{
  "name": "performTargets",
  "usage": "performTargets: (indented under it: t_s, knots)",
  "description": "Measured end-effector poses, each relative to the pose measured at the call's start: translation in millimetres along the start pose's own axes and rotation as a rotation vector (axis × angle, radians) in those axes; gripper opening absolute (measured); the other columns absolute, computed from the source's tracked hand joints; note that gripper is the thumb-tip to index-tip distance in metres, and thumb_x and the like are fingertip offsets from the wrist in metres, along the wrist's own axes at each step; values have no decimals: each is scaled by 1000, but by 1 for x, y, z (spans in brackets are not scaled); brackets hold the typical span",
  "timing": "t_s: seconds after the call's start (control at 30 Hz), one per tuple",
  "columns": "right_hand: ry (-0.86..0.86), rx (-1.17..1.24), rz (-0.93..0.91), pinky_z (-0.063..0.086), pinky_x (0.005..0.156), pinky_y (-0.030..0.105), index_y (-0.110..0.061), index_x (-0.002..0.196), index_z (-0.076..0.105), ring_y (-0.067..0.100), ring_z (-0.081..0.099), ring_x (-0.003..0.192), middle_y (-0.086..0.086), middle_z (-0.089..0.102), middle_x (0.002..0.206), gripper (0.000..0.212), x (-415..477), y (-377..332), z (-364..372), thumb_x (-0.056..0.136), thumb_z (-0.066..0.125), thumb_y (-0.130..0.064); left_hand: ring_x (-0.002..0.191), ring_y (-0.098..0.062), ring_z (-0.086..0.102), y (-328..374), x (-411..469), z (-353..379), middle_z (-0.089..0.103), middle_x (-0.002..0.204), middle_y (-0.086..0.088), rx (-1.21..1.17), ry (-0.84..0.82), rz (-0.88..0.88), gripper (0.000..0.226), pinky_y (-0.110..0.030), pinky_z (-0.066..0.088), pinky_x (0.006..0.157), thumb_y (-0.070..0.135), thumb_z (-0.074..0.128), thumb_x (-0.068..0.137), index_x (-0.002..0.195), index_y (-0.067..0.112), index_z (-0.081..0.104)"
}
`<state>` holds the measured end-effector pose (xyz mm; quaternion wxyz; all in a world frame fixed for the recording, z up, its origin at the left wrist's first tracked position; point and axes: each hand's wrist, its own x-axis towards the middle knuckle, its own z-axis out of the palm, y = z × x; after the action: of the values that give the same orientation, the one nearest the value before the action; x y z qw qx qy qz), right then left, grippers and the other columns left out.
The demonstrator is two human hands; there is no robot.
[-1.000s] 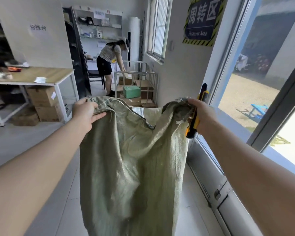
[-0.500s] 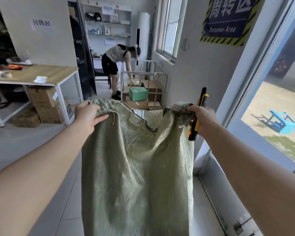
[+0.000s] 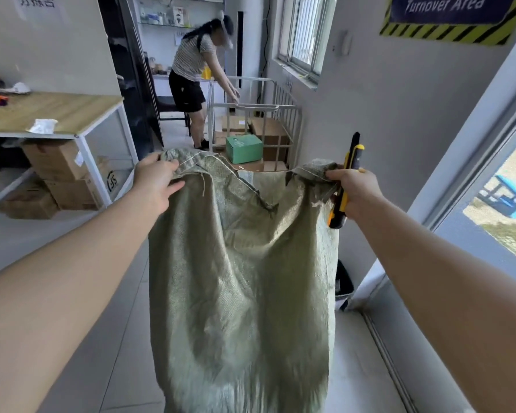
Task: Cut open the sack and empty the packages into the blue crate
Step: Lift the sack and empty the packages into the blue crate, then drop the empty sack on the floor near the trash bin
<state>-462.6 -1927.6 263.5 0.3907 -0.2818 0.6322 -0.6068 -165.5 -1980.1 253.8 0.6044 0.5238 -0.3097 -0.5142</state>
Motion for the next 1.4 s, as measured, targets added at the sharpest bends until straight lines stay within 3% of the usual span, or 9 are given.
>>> performTargets:
  t_s: [0.1, 0.27, 0.6, 0.77, 0.9, 1.07, 1.27, 1.4]
  knots:
    - [-16, -11, 2, 42, 51, 27, -13, 73, 53, 17, 51, 58, 4, 51, 69, 22, 40, 2, 17, 81, 65, 4, 110, -19, 58, -3, 37, 18, 59, 118, -4, -1, 1, 2, 21, -45, 50, 98, -2, 51, 94, 98, 16, 57]
    - [-17, -27, -30, 39, 49, 27, -12, 78, 56, 18, 48, 56, 5, 50, 69, 18, 112, -10, 42, 80, 65, 4, 96, -12, 59, 6, 97, 54, 59, 100, 2, -43, 9, 46, 32, -45, 50, 98, -4, 48, 94, 82, 25, 53]
    - [12, -67, -77, 40, 49, 26, -14, 72, 55, 17, 45, 53, 3, 49, 65, 20, 213, -5, 95, 79, 64, 3, 95, -13, 63, -8, 197, 85, 62, 101, 2, -137, -23, 22, 29, -42, 54, 91, -5, 46, 94, 91, 21, 58]
    - [70, -112, -39, 37, 48, 25, -14, 69, 50, 17, 42, 53, 3, 44, 63, 23, 250, 18, 118, 76, 64, 2, 101, -17, 63, -41, 255, 84, 62, 113, -2, -128, -14, -69, 38, -41, 56, 86, -6, 47, 92, 122, 16, 56]
    - [123, -158, 7, 39, 48, 26, -11, 80, 55, 18, 43, 56, 3, 46, 64, 16, 274, 46, 125, 76, 65, 1, 98, -15, 61, -79, 286, 83, 60, 101, 1, -52, -22, -145, 34, -40, 54, 87, -6, 46, 93, 86, 26, 55]
    - [165, -201, 82, 42, 53, 28, -12, 77, 58, 20, 47, 58, 4, 49, 65, 15, 297, 92, 128, 75, 64, 2, 106, -23, 60, -135, 324, 75, 61, 100, -1, 45, 1, -216, 27, -41, 54, 89, -5, 48, 93, 86, 18, 58]
    - [197, -264, 190, 46, 59, 29, -15, 75, 58, 19, 50, 61, 3, 53, 67, 19, 316, 165, 124, 78, 64, 2, 104, -25, 58, -209, 349, 59, 60, 93, -1, 129, 21, -291, 28, -42, 52, 92, -7, 47, 93, 81, 17, 55]
    - [228, -310, 264, 52, 75, 39, -10, 82, 63, 24, 54, 74, 9, 58, 75, 13, 325, 225, 113, 78, 64, 3, 100, -23, 57, -263, 349, 48, 59, 90, 0, 212, 24, -342, 28, -41, 49, 93, -7, 46, 94, 80, 17, 53]
